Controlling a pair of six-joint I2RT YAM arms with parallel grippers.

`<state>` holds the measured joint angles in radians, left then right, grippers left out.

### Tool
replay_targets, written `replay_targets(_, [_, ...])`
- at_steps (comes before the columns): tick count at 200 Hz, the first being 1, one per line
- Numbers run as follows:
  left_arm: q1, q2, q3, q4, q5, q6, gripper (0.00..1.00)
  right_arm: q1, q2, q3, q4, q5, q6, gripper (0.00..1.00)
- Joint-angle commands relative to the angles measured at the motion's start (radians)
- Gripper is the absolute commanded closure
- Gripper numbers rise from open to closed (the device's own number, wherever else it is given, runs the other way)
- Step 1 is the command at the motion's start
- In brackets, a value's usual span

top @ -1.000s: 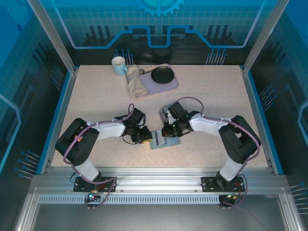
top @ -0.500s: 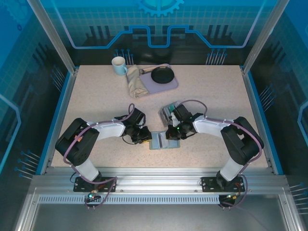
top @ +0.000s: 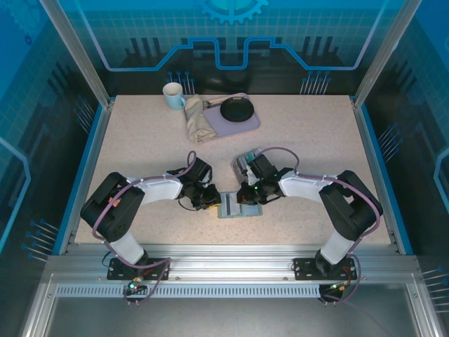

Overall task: Put the credit cards into the card holder
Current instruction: Insert the credit card into the card slot.

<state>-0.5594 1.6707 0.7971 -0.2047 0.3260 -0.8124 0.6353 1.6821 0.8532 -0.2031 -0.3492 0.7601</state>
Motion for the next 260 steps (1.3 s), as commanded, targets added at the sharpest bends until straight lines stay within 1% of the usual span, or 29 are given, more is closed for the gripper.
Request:
replay_targets(1, [-0.005, 0.009, -0.008, 0.004, -0.024, 0.001, 0.85, 0.025, 0.031, 0.011, -0.005, -0.007, 0.023, 1.00])
replay_targets(20, [-0.005, 0.008, -0.009, -0.001, -0.027, 0.001, 0.85, 0.014, 0.018, 0.020, -0.053, 0.007, -0.014, 1.00])
replay_targets(64, [-0.005, 0.006, -0.012, 0.004, -0.033, -0.004, 0.85, -0.011, 0.016, 0.021, -0.096, -0.057, -0.087, 1.00])
replay_targets(68, [-0.004, 0.007, -0.012, 0.006, -0.032, -0.005, 0.85, -0.010, 0.020, 0.048, -0.094, -0.061, -0.086, 1.00])
replay_targets(87, [-0.005, 0.009, -0.012, 0.014, -0.029, -0.009, 0.85, 0.007, 0.038, 0.055, -0.060, -0.064, -0.052, 0.96])
replay_targets(102, [-0.004, 0.008, -0.011, 0.014, -0.028, -0.011, 0.85, 0.024, 0.049, 0.065, -0.040, -0.055, -0.028, 0.94])
replay_targets(127, [-0.005, 0.005, -0.013, 0.011, -0.029, -0.010, 0.85, 0.042, 0.069, 0.083, -0.031, -0.036, -0.009, 0.94])
replay_targets(157, [-0.005, 0.000, -0.014, 0.008, -0.035, -0.008, 0.85, 0.039, 0.071, 0.077, -0.033, -0.015, 0.006, 0.94])
replay_targets(177, [-0.005, -0.006, -0.015, 0.005, -0.042, -0.012, 0.85, 0.035, 0.052, 0.076, -0.060, -0.005, -0.002, 0.90])
replay_targets(188, [-0.004, -0.012, -0.016, 0.000, -0.047, -0.011, 0.85, 0.032, 0.026, 0.078, -0.093, 0.025, -0.015, 0.87])
replay_targets(202, [-0.005, -0.024, -0.016, -0.010, -0.058, -0.012, 0.85, 0.021, -0.016, 0.076, -0.142, 0.064, -0.028, 0.77])
replay_targets(219, [-0.005, -0.043, -0.014, -0.025, -0.071, -0.008, 0.84, 0.008, -0.068, 0.078, -0.205, 0.133, -0.040, 0.68])
replay_targets(231, [-0.005, -0.059, -0.012, -0.035, -0.081, -0.007, 0.83, 0.000, -0.096, 0.081, -0.237, 0.164, -0.046, 0.64])
replay_targets(248, [-0.003, -0.084, -0.007, -0.053, -0.098, -0.003, 0.82, 0.000, -0.111, 0.100, -0.266, 0.180, -0.063, 0.63])
replay_targets(260, [-0.004, -0.098, -0.002, -0.066, -0.110, -0.001, 0.81, 0.008, -0.110, 0.117, -0.260, 0.156, -0.072, 0.69])
